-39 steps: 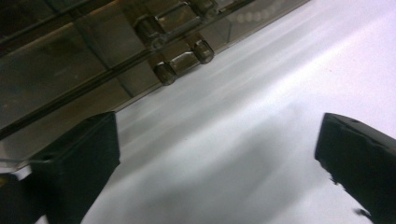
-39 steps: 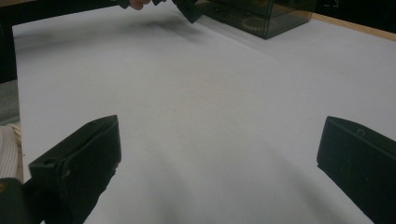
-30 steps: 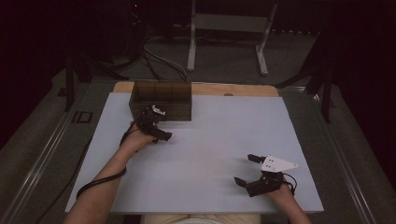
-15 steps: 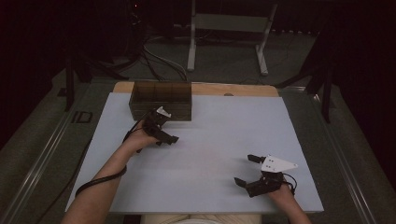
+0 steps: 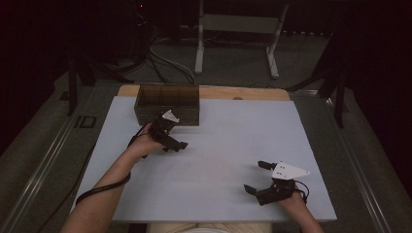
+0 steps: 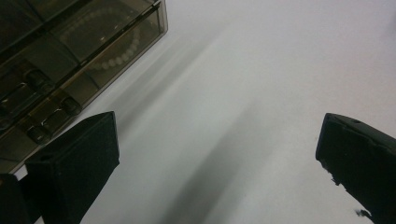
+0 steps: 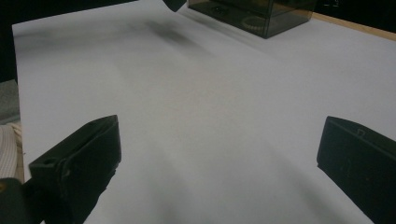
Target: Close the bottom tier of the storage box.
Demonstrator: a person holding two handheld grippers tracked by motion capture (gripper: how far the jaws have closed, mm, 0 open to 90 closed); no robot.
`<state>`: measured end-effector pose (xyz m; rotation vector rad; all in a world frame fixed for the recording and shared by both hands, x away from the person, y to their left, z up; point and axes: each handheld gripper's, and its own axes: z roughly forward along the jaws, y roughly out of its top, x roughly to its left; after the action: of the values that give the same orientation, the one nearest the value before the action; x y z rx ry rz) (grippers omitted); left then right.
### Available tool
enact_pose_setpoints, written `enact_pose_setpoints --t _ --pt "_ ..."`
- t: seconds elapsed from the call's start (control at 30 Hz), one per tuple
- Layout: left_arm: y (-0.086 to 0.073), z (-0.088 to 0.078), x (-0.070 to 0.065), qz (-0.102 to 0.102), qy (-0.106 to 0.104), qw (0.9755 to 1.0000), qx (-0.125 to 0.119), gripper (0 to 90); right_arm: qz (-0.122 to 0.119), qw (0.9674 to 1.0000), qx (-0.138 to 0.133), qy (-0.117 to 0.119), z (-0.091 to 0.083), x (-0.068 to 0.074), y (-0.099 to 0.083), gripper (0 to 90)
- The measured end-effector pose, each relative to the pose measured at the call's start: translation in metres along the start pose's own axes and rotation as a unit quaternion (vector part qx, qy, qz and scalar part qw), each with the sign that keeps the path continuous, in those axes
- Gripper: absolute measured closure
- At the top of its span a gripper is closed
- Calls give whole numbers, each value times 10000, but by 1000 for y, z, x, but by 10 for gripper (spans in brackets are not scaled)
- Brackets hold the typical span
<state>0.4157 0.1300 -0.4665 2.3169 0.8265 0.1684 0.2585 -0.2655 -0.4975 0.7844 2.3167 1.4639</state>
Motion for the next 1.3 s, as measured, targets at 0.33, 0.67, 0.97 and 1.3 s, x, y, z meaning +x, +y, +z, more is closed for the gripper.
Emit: enact_pose_setpoints --t 0.33,0.67,0.97,1.3 --pt "-15 -19 -5 -209 138 9996 -143 10 2 10000 -1 -2 1 1 0 0" --pt "-36 -36 -7 -400 287 9987 -120 10 -20 10000 27 15 2 1 0 0" --pt "-61 -49 -8 -554 385 9975 -212 10 7 10000 40 6 3 1 0 0" --pt "-86 -58 -20 -580 395 9963 -490 10 -8 10000 57 9 3 1 0 0"
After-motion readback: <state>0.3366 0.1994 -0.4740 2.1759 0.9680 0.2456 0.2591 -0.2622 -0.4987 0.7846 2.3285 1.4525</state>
